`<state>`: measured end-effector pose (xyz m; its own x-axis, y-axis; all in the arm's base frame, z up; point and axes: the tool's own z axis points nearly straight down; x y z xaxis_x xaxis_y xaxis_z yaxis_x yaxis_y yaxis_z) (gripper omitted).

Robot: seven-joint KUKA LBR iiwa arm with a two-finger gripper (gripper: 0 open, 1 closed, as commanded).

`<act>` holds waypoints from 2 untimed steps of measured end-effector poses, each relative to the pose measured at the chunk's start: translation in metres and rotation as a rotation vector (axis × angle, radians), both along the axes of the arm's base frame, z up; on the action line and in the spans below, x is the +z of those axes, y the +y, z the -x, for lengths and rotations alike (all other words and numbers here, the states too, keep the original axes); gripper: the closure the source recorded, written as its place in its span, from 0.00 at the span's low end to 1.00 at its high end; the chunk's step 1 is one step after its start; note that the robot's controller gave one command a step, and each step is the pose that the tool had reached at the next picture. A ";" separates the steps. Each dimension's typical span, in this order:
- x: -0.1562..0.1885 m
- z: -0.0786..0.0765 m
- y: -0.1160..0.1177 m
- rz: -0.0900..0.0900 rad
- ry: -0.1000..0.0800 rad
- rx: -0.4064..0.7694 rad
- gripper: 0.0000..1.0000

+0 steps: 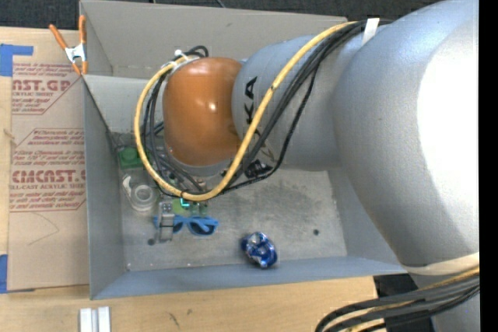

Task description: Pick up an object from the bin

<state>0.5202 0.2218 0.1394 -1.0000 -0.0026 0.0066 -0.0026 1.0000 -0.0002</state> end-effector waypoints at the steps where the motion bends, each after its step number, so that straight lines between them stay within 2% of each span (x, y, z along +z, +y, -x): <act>1: -0.065 -0.028 -0.048 0.002 -0.003 0.095 0.00; 2: -0.062 -0.028 -0.044 -0.002 -0.007 0.098 1.00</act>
Offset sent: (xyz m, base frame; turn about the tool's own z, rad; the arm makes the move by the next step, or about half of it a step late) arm 0.0286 -0.0450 -0.0614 -0.0979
